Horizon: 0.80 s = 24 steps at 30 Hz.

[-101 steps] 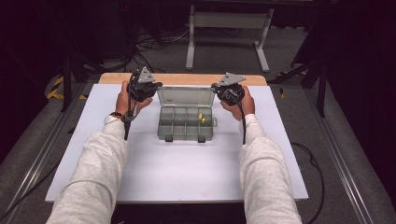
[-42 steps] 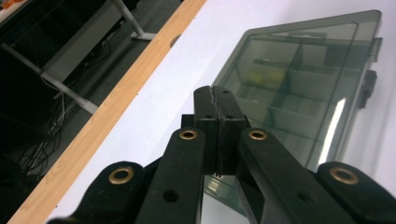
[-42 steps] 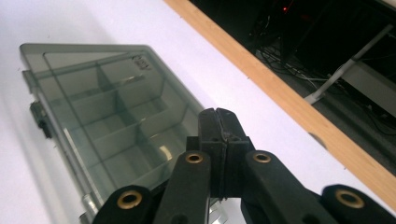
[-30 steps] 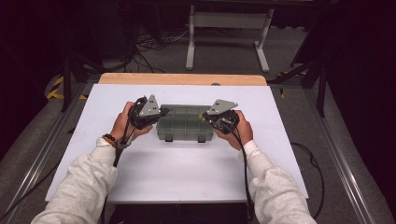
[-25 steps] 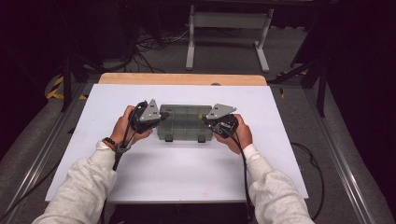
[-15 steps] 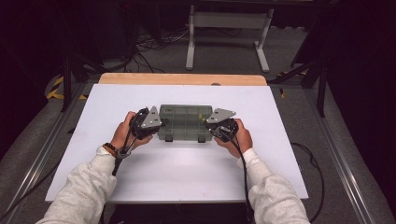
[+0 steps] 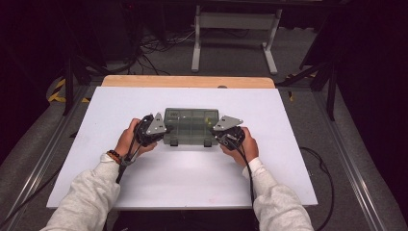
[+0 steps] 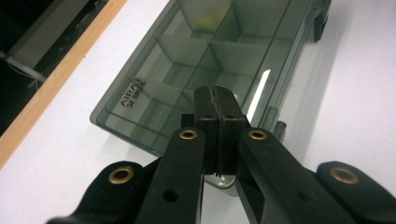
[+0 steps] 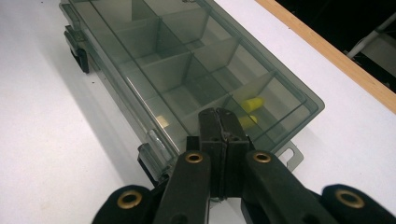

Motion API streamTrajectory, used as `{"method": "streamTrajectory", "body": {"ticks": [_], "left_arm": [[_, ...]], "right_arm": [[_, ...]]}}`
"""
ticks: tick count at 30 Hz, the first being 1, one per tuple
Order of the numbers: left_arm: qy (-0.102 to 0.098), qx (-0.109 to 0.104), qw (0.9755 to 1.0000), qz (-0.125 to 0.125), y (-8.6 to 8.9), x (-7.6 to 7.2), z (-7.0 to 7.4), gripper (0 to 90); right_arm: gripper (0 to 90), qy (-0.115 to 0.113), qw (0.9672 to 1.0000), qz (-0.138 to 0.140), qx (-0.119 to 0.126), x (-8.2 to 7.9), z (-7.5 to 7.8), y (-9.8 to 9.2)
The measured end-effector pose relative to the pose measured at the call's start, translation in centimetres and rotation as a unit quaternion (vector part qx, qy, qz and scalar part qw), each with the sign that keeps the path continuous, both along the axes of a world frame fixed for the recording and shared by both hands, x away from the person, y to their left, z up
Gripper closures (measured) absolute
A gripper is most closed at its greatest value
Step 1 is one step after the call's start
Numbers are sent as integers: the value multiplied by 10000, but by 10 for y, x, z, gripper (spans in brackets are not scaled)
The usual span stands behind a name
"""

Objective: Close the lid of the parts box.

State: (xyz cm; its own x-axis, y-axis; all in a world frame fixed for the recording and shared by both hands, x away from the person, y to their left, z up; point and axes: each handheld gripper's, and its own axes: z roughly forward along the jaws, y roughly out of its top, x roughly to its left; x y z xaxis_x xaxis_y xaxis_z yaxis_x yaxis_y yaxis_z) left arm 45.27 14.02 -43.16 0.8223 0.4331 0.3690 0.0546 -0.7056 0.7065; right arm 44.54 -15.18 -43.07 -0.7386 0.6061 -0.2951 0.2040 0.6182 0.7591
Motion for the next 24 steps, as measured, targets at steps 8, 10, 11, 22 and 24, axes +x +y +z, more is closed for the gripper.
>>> {"method": "streamTrajectory", "body": {"ticks": [8, 10, 11, 22, 24], "left_arm": [[55, -10, 10000, 10, -2, 2, -7, 900], [74, -47, 10000, 24, -1, 2, -9, 900], [71, -68, 9999, 28, -1, 2, -11, 900], [-149, -226, 9995, 178, 1, -6, -18, 899], [-205, -225, 9993, 226, 1, -8, -18, 897]], "right_arm": [[900, 40, 9998, -115, 124, 0, -6, -2], [900, 34, 9998, -122, 123, -1, -7, -2], [900, 15, 9998, -126, 121, -1, -8, -3], [899, -202, 9988, -345, 299, -8, -14, -3], [891, -264, 9985, -362, 301, -9, -15, -3]]}}
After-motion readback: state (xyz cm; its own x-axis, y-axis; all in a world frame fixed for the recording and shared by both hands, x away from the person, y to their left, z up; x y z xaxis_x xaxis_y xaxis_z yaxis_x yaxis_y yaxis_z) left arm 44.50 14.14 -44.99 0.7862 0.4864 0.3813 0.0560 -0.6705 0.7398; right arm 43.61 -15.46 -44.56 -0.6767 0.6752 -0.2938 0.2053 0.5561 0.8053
